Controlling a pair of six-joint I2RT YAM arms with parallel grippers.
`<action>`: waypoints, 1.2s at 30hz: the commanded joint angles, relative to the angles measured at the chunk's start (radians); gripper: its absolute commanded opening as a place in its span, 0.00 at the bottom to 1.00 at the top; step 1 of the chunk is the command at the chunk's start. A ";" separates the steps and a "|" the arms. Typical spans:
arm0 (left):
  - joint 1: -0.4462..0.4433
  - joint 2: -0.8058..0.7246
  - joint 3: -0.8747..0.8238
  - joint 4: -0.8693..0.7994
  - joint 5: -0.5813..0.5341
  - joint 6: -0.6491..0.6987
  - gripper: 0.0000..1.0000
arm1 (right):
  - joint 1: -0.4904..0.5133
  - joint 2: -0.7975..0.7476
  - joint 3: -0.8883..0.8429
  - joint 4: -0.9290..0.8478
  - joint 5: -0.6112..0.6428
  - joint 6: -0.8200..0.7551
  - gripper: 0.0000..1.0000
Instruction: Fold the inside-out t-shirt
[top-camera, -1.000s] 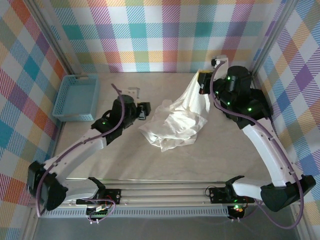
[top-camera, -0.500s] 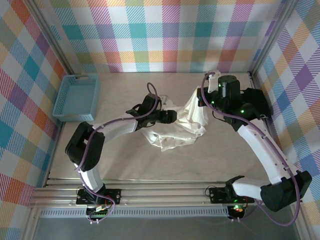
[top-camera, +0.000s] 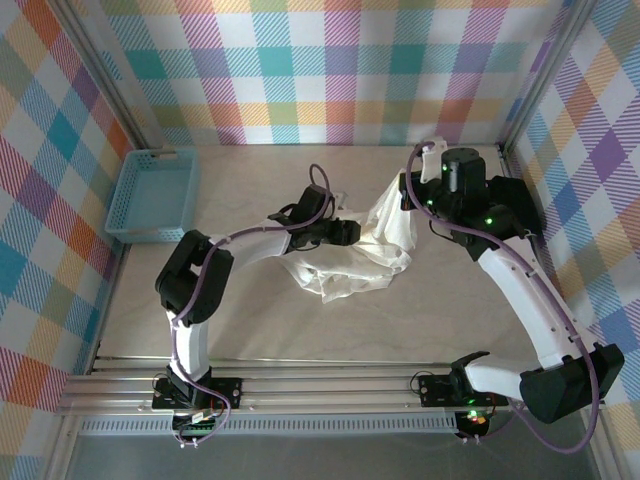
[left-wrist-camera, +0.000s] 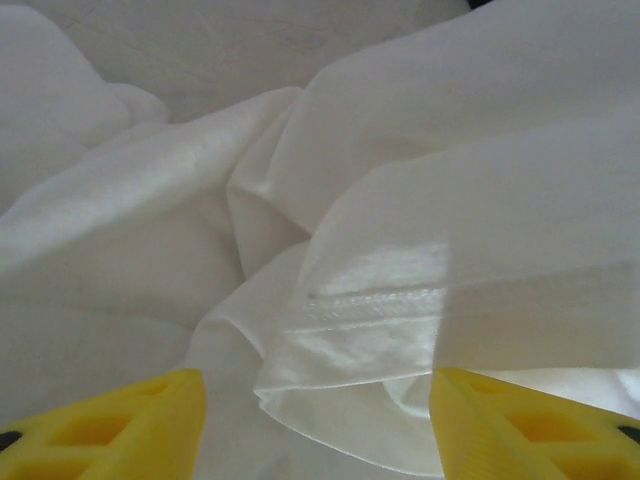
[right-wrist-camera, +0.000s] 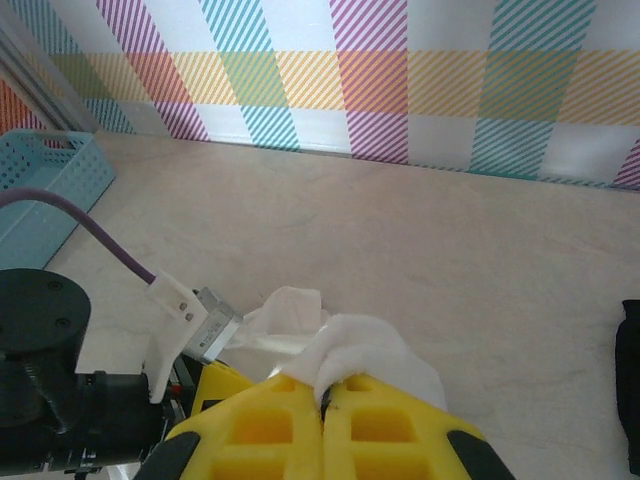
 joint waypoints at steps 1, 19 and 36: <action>0.004 0.045 0.052 -0.019 0.006 0.033 0.58 | -0.005 -0.013 0.035 0.015 -0.005 -0.015 0.00; 0.046 0.065 0.176 -0.048 0.056 0.061 0.00 | -0.027 0.001 0.029 0.015 -0.006 -0.019 0.00; 0.075 -0.770 0.029 -0.068 -0.120 0.039 0.00 | -0.031 -0.091 0.116 0.093 -0.082 -0.080 0.01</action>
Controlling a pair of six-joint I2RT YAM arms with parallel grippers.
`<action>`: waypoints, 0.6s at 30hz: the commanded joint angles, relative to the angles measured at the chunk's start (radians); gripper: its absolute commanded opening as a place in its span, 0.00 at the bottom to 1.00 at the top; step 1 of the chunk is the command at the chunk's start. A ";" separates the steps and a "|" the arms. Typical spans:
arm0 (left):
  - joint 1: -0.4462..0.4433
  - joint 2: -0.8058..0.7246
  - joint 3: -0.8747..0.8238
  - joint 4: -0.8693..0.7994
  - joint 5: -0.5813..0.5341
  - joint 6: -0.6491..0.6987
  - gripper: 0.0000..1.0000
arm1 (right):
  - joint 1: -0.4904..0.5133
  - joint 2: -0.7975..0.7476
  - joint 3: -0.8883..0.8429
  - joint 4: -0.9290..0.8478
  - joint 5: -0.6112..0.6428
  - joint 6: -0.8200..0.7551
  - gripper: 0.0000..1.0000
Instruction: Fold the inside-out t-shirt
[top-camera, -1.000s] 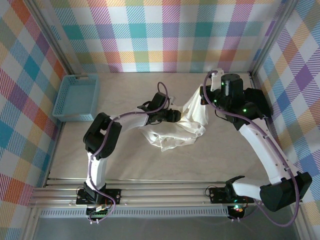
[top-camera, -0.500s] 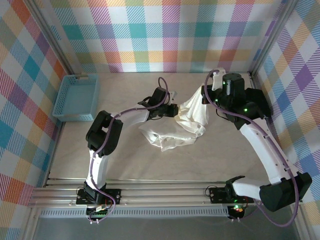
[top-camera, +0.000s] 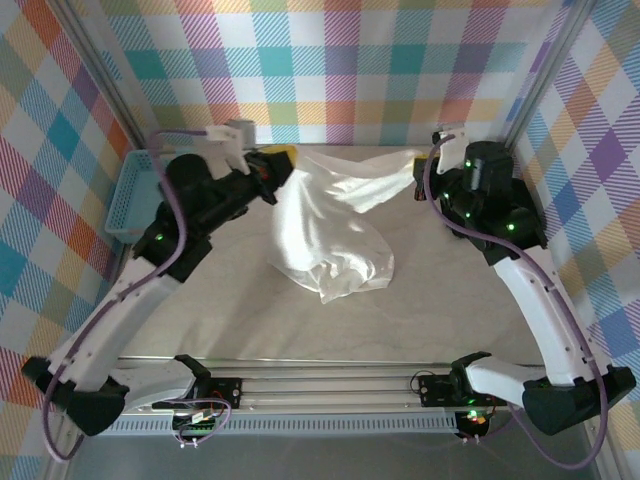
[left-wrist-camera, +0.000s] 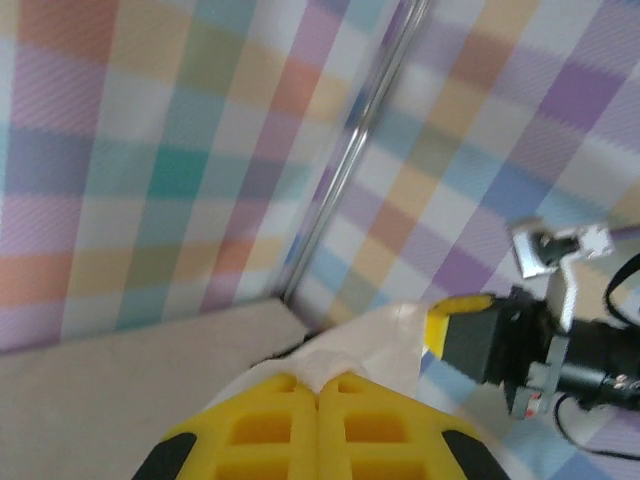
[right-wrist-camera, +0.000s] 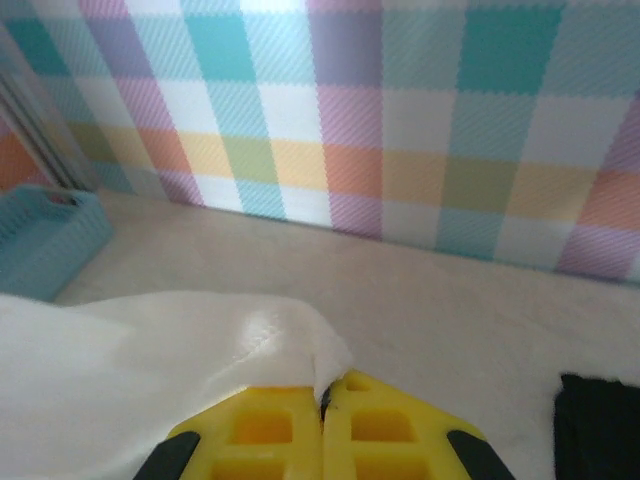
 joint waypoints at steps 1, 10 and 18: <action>0.004 0.025 0.007 -0.042 -0.062 0.007 0.00 | -0.004 -0.022 0.042 0.094 -0.102 0.001 0.01; 0.004 -0.007 0.040 -0.092 -0.160 0.030 0.00 | -0.003 0.040 0.030 0.138 -0.284 0.098 0.02; 0.004 0.024 -0.005 -0.148 -0.313 0.073 0.00 | -0.003 0.052 -0.034 0.101 -0.265 0.098 0.03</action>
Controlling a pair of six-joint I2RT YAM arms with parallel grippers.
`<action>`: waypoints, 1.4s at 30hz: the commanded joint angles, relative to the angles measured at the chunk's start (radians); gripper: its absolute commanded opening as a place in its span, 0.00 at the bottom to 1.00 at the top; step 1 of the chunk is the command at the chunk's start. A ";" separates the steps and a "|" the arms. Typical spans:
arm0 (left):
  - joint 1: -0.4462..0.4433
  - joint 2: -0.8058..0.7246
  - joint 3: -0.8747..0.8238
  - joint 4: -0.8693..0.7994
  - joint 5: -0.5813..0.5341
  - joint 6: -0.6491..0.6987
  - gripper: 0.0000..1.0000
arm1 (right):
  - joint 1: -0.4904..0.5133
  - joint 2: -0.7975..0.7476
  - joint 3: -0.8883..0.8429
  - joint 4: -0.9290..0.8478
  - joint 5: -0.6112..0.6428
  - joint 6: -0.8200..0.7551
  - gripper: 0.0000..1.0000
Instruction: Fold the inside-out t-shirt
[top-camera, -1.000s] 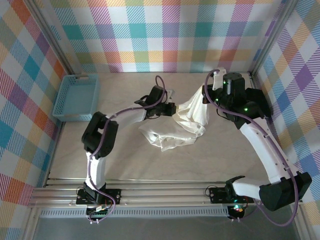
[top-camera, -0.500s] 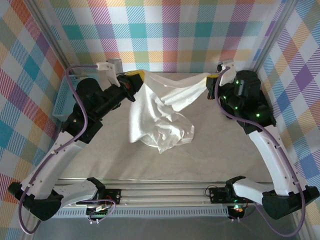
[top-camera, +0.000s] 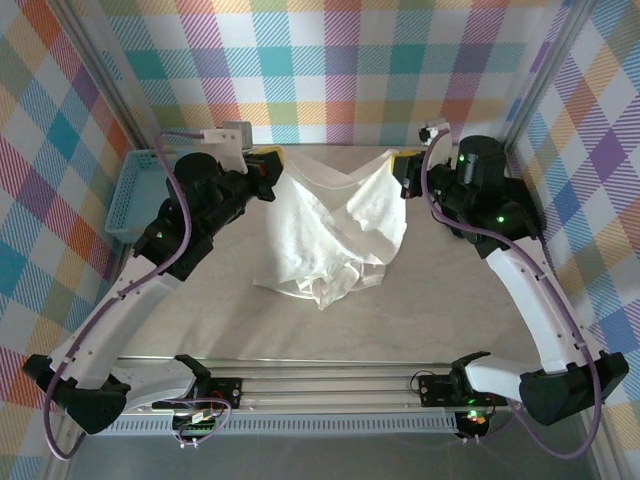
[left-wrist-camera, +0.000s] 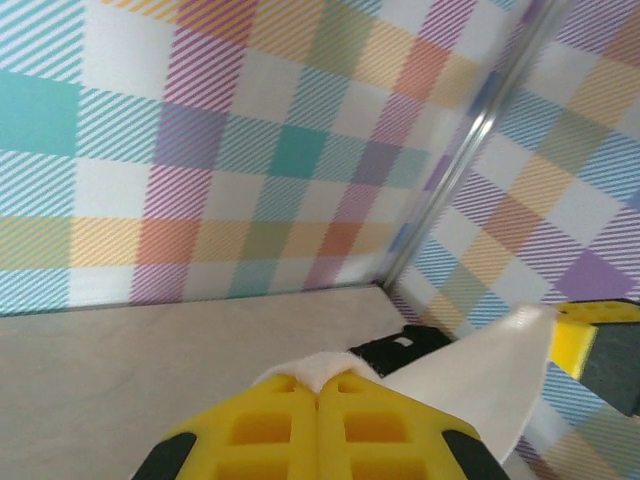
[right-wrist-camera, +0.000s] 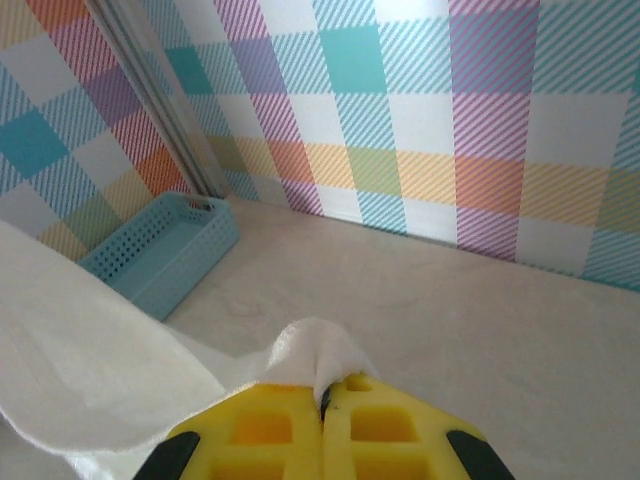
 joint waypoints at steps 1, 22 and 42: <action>0.006 0.009 -0.030 -0.010 -0.101 0.039 0.00 | -0.003 -0.006 -0.023 -0.003 -0.019 0.015 0.03; 0.156 0.025 -0.269 -0.094 -0.139 -0.044 0.00 | 0.026 0.412 -0.065 -0.027 -0.066 0.112 0.12; 0.166 0.029 -0.261 -0.079 -0.080 -0.044 0.00 | 0.030 0.438 -0.305 0.005 0.013 0.091 0.59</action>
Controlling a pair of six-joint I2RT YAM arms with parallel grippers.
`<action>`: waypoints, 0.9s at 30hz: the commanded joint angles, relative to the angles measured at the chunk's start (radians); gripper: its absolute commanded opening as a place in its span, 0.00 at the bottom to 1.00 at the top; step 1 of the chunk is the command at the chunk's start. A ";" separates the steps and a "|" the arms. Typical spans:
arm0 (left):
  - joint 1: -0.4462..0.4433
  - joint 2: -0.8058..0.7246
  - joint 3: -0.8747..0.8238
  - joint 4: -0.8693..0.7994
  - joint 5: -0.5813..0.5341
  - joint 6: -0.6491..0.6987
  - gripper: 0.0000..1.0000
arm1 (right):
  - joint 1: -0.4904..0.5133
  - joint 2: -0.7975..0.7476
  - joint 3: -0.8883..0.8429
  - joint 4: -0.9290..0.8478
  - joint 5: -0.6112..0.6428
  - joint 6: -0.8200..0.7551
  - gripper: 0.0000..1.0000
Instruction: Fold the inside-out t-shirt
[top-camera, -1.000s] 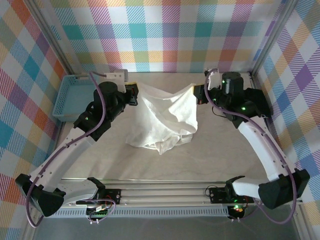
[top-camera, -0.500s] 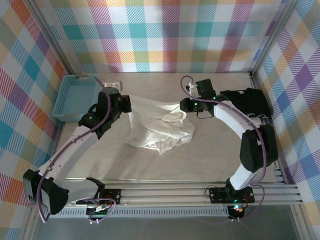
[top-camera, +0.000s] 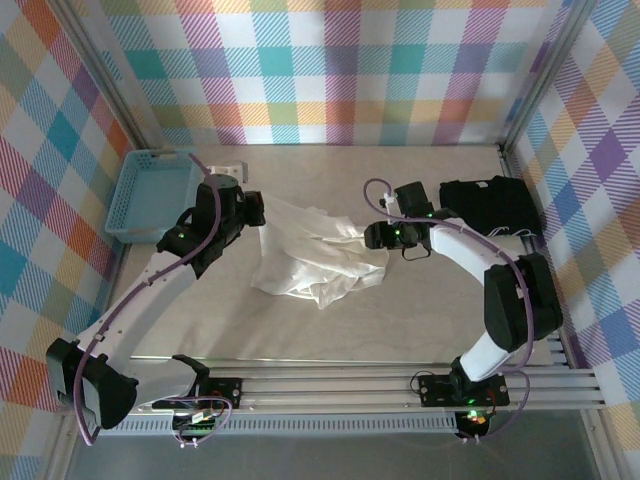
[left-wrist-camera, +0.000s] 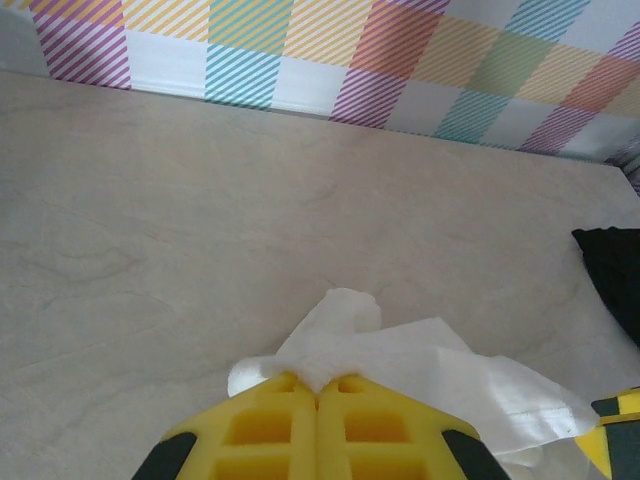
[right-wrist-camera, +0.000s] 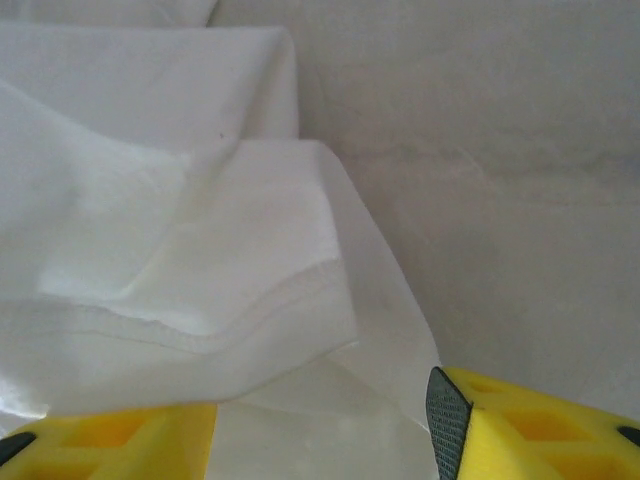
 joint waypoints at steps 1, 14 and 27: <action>0.017 -0.006 0.017 0.020 0.016 -0.010 0.00 | 0.003 0.026 -0.014 0.054 -0.046 0.017 0.59; 0.021 -0.018 0.025 0.014 0.010 -0.012 0.00 | 0.000 0.156 0.056 0.001 0.042 0.025 0.57; 0.040 -0.040 0.019 -0.005 -0.032 -0.024 0.00 | -0.041 0.063 0.077 0.012 0.121 0.022 0.03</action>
